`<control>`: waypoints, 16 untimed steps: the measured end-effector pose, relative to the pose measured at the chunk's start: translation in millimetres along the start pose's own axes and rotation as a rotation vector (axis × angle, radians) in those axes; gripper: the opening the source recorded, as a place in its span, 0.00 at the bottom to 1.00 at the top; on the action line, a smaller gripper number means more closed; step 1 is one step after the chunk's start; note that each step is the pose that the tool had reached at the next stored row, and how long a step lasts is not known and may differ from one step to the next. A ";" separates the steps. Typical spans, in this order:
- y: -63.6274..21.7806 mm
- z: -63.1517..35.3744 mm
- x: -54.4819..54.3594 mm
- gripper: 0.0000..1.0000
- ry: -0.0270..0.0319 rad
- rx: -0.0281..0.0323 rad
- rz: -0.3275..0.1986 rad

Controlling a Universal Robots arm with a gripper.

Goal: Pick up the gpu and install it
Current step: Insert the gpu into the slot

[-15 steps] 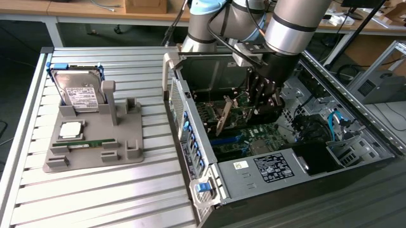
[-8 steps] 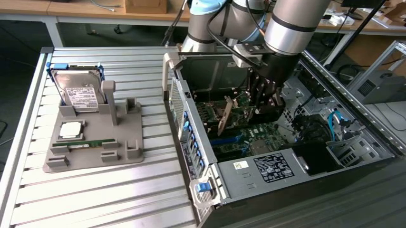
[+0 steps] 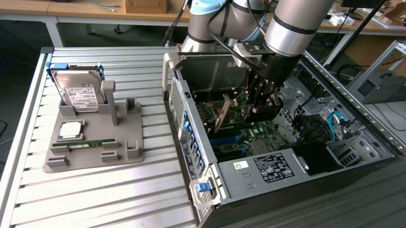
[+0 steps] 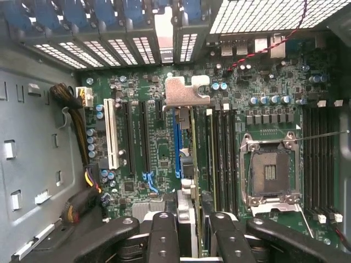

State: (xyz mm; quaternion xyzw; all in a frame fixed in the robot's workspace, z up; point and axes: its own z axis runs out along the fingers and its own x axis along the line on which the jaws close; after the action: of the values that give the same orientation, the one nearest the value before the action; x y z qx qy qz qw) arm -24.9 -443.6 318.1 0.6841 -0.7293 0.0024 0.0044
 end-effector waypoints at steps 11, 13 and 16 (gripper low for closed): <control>14.2 19.1 14.1 0.27 0.0005 0.0001 0.001; 16.7 20.6 18.6 0.27 0.0004 0.0001 0.001; 21.2 22.8 22.5 0.27 0.0007 0.0000 0.001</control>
State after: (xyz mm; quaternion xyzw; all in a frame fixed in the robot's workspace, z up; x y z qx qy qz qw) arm -47.5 -465.0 295.6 0.6839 -0.7296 0.0027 0.0047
